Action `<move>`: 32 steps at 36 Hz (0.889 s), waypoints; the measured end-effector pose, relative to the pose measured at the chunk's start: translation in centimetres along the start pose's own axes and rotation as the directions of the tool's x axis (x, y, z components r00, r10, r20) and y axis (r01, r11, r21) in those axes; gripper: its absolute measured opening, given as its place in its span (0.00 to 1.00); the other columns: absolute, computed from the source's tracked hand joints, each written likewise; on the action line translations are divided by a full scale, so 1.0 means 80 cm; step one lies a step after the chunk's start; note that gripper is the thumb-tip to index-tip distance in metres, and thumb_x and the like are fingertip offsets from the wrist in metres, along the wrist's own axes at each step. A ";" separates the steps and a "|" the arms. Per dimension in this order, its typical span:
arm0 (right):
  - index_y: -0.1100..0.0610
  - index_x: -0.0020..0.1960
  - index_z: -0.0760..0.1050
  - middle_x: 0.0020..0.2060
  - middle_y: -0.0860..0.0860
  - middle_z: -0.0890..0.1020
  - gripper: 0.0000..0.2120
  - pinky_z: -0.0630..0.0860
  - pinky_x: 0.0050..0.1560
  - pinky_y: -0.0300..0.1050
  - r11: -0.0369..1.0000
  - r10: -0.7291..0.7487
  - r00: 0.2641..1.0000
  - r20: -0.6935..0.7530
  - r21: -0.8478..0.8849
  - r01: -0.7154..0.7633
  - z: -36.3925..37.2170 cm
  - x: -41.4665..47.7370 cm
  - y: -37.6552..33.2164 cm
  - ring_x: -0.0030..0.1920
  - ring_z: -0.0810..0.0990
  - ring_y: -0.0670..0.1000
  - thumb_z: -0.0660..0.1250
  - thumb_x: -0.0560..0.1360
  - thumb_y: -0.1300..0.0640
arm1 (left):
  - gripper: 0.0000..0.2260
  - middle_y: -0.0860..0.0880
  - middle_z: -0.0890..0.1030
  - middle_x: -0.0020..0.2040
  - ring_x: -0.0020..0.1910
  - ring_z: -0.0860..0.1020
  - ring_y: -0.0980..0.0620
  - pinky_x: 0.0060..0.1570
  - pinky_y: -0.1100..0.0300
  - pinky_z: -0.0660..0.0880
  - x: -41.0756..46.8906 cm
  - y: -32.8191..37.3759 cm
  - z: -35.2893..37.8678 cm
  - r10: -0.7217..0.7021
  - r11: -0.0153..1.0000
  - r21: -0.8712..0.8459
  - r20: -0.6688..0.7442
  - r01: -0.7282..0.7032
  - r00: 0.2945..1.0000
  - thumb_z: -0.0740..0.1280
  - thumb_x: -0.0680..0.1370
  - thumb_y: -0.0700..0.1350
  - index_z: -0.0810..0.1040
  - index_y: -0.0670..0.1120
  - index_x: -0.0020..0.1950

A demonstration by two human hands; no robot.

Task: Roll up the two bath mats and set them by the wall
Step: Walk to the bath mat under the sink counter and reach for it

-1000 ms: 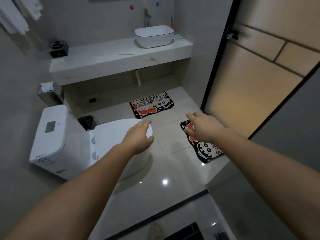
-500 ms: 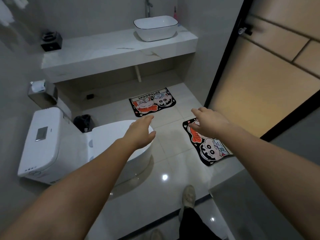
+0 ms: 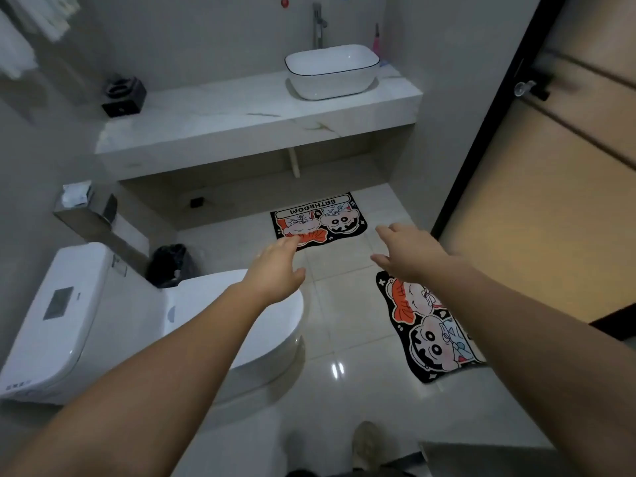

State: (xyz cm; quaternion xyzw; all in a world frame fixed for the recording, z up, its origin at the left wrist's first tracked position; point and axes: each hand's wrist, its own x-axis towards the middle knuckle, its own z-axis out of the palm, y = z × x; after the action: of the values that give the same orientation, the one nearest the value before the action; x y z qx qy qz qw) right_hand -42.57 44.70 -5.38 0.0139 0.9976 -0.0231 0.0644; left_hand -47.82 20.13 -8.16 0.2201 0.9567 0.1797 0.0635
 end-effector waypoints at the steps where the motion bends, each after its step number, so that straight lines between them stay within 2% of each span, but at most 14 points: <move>1: 0.56 0.69 0.62 0.61 0.57 0.73 0.27 0.75 0.54 0.54 1.000 -0.001 1.000 0.008 0.006 0.001 0.000 0.008 0.006 0.57 0.75 0.59 0.59 0.76 0.42 | 0.28 0.46 0.67 0.72 0.68 0.67 0.44 0.66 0.47 0.65 0.007 0.000 0.000 -0.014 1.000 0.000 -0.004 0.014 1.000 0.65 0.75 0.48 0.60 0.48 0.74; 18: 0.55 0.71 0.60 0.63 0.57 0.72 0.28 0.74 0.57 0.54 0.999 -0.044 0.992 0.119 0.003 0.044 0.001 0.142 0.033 0.59 0.74 0.58 0.58 0.76 0.42 | 0.28 0.47 0.67 0.72 0.68 0.67 0.45 0.66 0.49 0.64 0.104 -0.033 0.008 -0.100 0.994 -0.039 -0.009 0.100 0.995 0.64 0.75 0.48 0.59 0.49 0.74; 24: 0.55 0.71 0.61 0.64 0.56 0.72 0.28 0.73 0.59 0.54 0.999 -0.039 0.992 0.121 -0.018 0.042 0.006 0.216 0.028 0.59 0.75 0.58 0.58 0.77 0.42 | 0.28 0.45 0.67 0.71 0.68 0.66 0.44 0.68 0.49 0.63 0.173 -0.068 0.008 -0.072 0.996 -0.058 0.028 0.074 0.997 0.64 0.75 0.46 0.60 0.46 0.74; 32: 0.55 0.71 0.60 0.63 0.56 0.73 0.27 0.73 0.58 0.54 1.000 -0.011 0.995 0.099 -0.005 0.011 0.006 0.300 0.034 0.59 0.74 0.58 0.57 0.77 0.43 | 0.29 0.46 0.69 0.70 0.67 0.67 0.44 0.66 0.48 0.63 0.275 -0.111 0.007 -0.051 0.998 -0.038 0.033 0.052 0.998 0.65 0.73 0.46 0.60 0.47 0.73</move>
State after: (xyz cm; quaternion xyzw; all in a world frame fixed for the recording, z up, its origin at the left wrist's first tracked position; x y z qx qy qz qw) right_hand -66.22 48.01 -9.08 0.0071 0.9933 -0.0213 0.1136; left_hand -70.94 22.64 -12.90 0.1970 0.9572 0.1929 0.0876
